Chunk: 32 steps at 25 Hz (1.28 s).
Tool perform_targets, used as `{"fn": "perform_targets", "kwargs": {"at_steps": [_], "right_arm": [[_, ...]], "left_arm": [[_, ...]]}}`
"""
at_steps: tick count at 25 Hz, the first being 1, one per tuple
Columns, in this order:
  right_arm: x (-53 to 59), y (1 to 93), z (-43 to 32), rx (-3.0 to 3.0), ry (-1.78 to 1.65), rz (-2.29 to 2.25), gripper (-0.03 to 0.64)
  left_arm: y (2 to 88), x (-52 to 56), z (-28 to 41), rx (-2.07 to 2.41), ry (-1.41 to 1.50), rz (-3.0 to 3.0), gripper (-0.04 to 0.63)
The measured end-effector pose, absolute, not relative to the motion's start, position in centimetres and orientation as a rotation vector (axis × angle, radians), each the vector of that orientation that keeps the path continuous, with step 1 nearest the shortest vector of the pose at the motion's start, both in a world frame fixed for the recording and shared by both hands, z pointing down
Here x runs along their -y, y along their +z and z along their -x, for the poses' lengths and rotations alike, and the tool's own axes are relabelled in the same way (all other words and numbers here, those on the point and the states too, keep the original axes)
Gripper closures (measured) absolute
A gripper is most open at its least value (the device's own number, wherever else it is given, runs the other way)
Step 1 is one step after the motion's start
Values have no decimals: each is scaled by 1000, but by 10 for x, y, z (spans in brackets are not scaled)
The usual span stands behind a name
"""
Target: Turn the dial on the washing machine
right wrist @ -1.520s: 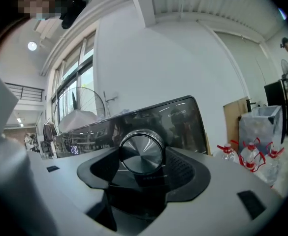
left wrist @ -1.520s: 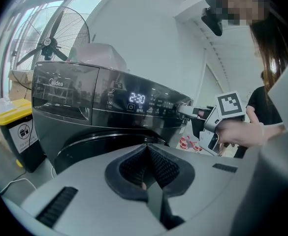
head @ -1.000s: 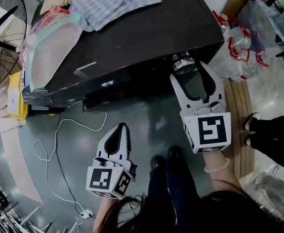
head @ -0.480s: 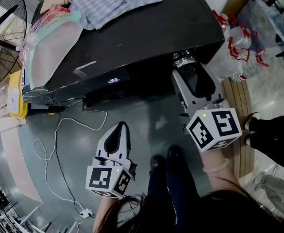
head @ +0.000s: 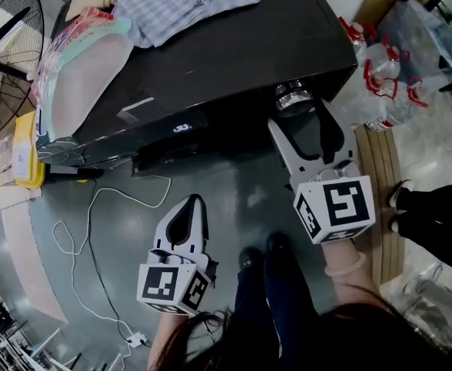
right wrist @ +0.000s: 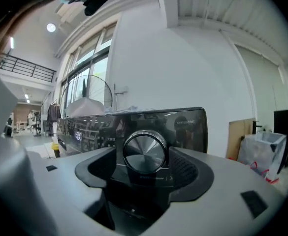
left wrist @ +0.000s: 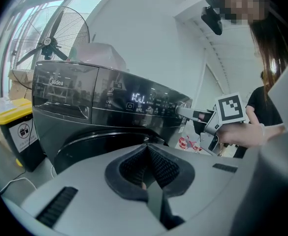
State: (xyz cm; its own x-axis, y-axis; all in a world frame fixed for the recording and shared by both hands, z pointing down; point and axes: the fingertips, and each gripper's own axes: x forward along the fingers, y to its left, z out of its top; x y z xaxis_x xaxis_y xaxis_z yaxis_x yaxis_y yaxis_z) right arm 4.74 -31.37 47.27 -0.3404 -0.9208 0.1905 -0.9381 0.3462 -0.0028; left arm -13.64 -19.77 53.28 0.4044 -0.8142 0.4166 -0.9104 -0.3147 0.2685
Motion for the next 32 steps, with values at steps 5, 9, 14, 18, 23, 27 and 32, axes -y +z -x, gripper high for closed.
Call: {"fn": "perform_targets", "kwargs": {"at_steps": [5,9,14,18,23,27,32], "right_arm": [[315,471,-46,2396,56,-1676,281],[318,470,-48,2401,63,-1695,288],[318,470,-52,2407,109,-1735,324],[318,471,-54,2464,261,-1803,324],[320,470,-57,2536,487,-1874,324],[320,469,-56,2560,576,-1889,322],[320,469,-56,2573,571,-1876,324]], "left_arm": [[532,198,138,1476,278,-2205,578],[533,197,139,1479,281,-2202,578],[534,195,141,1479,281,-2199,578],[533,196,144,1485,281,-2197,578],[533,196,145,1488,283,-2196,578],[535,194,141,1475,299,-2214,578],[533,194,139,1475,300,-2218,578]]}}
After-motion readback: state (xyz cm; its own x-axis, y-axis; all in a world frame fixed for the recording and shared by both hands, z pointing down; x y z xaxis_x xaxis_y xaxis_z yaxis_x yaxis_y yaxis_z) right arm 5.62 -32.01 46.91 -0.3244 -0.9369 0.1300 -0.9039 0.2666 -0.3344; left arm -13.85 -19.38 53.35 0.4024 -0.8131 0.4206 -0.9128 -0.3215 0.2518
